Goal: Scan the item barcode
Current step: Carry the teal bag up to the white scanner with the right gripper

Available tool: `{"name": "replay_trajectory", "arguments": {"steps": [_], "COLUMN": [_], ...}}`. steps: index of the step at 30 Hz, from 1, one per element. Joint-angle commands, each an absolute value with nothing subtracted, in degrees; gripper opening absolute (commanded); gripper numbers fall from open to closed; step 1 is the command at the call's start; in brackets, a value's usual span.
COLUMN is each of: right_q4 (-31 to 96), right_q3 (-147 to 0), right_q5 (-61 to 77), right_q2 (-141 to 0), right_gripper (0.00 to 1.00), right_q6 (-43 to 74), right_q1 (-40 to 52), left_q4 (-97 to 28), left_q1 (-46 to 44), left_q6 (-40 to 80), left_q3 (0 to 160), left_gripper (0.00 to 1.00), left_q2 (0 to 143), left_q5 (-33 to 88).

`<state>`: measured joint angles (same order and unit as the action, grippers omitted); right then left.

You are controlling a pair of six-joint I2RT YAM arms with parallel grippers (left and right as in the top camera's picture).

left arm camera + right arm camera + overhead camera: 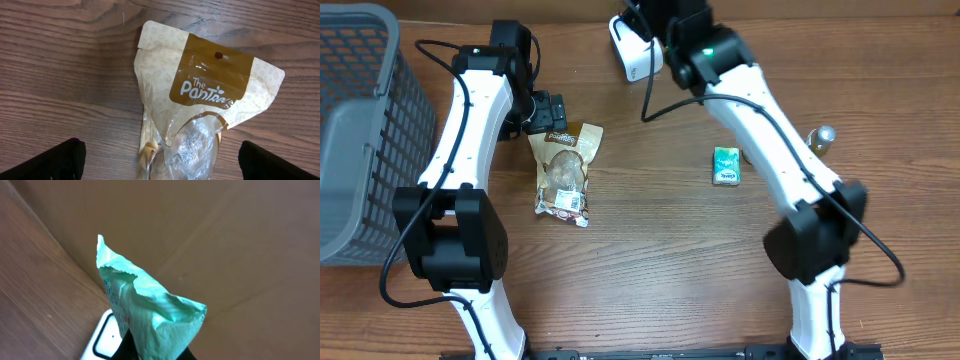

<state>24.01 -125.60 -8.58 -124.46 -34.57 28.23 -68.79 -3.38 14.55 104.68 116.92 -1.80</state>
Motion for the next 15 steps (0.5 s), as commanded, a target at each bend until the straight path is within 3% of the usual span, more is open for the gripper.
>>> {"name": "replay_trajectory", "arguments": {"steps": [1, 9, 15], "right_q4": [20.18, 14.79, 11.29], "right_q3": [-126.26, -125.91, -125.91], "right_q5": [-11.4, -15.0, -17.98], "right_q2": [-126.87, -133.73, -137.84], "right_gripper": [0.04, 0.04, 0.04], "right_q6": [-38.44, -37.06, -29.47], "right_q1": [28.25, 28.4, 28.38], "left_q4": [-68.73, -68.73, -68.71], "left_q1": [-3.55, -3.55, -3.55], "left_q6": [13.72, 13.72, 13.72], "left_q3": [105.49, 105.49, 105.49], "left_gripper": [1.0, 1.0, 1.0], "left_q2": [116.99, 116.99, 116.99], "left_q5": [-2.31, -2.31, -2.31]}}
